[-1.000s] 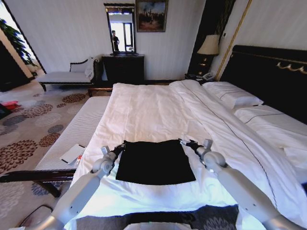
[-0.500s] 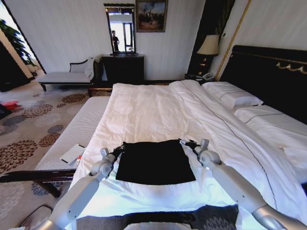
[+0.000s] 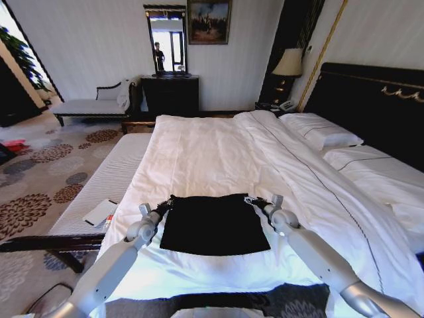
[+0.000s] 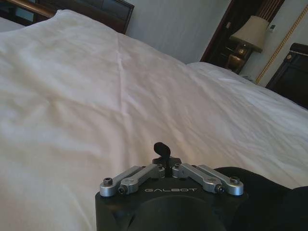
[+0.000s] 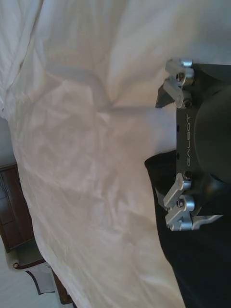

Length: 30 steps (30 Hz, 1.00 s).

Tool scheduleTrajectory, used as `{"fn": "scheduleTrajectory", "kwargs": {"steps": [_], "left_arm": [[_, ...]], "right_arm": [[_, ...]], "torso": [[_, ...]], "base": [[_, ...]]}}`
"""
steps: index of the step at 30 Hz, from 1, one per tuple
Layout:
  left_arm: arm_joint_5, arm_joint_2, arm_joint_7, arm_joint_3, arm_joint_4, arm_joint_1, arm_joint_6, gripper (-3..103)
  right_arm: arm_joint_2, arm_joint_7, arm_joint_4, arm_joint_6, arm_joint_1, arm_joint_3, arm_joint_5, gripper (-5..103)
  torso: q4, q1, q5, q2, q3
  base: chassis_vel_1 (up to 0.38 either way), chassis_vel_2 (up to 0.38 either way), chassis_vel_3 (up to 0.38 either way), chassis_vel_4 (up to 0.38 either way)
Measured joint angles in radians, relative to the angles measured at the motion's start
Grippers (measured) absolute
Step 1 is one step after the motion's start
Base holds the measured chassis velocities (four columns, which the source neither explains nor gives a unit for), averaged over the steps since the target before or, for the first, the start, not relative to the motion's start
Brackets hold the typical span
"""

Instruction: Fold the clothes on the bed.

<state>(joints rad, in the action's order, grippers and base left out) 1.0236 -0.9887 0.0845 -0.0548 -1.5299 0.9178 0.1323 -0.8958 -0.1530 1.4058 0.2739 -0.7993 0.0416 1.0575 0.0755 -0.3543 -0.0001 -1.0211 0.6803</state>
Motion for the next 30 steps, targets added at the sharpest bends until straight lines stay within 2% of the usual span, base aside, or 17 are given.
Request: {"fn": "scheduleTrajectory", "kwargs": {"steps": [2, 5, 6, 7, 9, 12, 15, 18, 19, 22, 23, 25, 30], "left_arm": [[0.0, -0.001, -0.002, 0.0, 0.001, 0.0, -0.001, 2], [0.0, -0.002, -0.002, 0.0, 0.002, -0.001, -0.001, 2], [0.0, -0.002, -0.002, 0.0, 0.002, -0.002, -0.001, 2], [0.0, -0.002, -0.002, 0.0, 0.002, -0.004, -0.001, 2], [0.0, -0.002, -0.002, 0.0, 0.002, -0.005, -0.001, 2], [0.0, -0.002, -0.002, 0.0, 0.0, -0.006, -0.001, 2], [0.0, -0.002, -0.001, 0.0, -0.002, -0.004, -0.001, 2], [0.0, -0.002, 0.001, -0.003, -0.002, -0.001, -0.001, 2], [0.0, -0.002, 0.001, -0.004, -0.003, 0.001, -0.001, 2], [0.001, -0.002, 0.001, -0.007, -0.003, 0.002, -0.001, 2], [0.001, -0.002, 0.002, -0.008, -0.004, 0.002, -0.001, 2], [0.001, -0.002, 0.002, -0.009, -0.004, 0.002, -0.002, 2], [0.001, -0.001, 0.002, -0.016, -0.005, 0.004, -0.003, 2]], "right_arm": [[0.0, 0.0, 0.008, 0.002, 0.002, -0.004, 0.009, 82], [0.002, 0.0, 0.009, 0.002, 0.004, -0.01, 0.009, 77], [0.002, 0.001, 0.009, 0.003, 0.005, -0.015, 0.009, 71], [0.002, 0.002, 0.009, 0.003, 0.006, -0.018, 0.009, 59], [0.002, 0.003, 0.009, 0.003, 0.006, -0.019, 0.008, 59], [0.0, 0.007, 0.006, 0.003, 0.007, -0.023, 0.006, 42], [0.0, 0.009, 0.005, 0.003, 0.009, -0.024, 0.006, 37], [0.0, 0.011, 0.006, 0.002, 0.01, -0.026, 0.006, 21], [0.0, 0.011, 0.006, 0.002, 0.01, -0.027, 0.006, 21], [0.0, 0.011, 0.008, 0.001, 0.01, -0.027, 0.004, 10], [0.0, 0.011, 0.009, 0.0, 0.01, -0.027, 0.004, 10], [0.0, 0.011, 0.011, 0.0, 0.01, -0.027, 0.003, 2], [0.003, 0.009, 0.024, -0.003, 0.002, -0.023, 0.004, 0]], "torso": [[0.0, 0.0, 0.0, 0.0, 0.0], [-0.0001, 0.0, 0.0, 0.0, 0.0], [0.0, 0.0, 0.0, 0.0, 0.0], [0.0, 0.0, 0.0, 0.0, 0.0], [0.0, 0.0, 0.0, 0.0, 0.0], [0.0, 0.0, 0.0001, 0.0, 0.0], [0.0, 0.0, 0.0001, 0.0, 0.0], [0.0, 0.0, 0.0, 0.0, 0.0], [0.0, 0.0, 0.0001, 0.0, 0.0], [0.0, 0.0, 0.0, 0.0, 0.0], [0.0, 0.0, 0.0001, 0.0, 0.0], [0.0, 0.0, 0.0, 0.0, 0.0], [0.0, 0.0, 0.0001, 0.0, 0.0]], "base": [[0.0, 0.0, 0.0, 0.0], [0.0, 0.0, 0.0, 0.0], [0.0, 0.0, 0.0, 0.0], [0.0, 0.0, 0.0, 0.0], [0.0, 0.0, 0.0, 0.0], [0.0, 0.0, 0.0, 0.0], [0.0, 0.0, 0.0, 0.0], [0.0, 0.0, 0.0, 0.0], [0.0, 0.0, 0.0, 0.0], [0.0, 0.0, 0.0, 0.0], [0.0, 0.0, 0.0, 0.0], [0.0, 0.0, 0.0, 0.0], [0.0, 0.0, 0.0, 0.0]]}}
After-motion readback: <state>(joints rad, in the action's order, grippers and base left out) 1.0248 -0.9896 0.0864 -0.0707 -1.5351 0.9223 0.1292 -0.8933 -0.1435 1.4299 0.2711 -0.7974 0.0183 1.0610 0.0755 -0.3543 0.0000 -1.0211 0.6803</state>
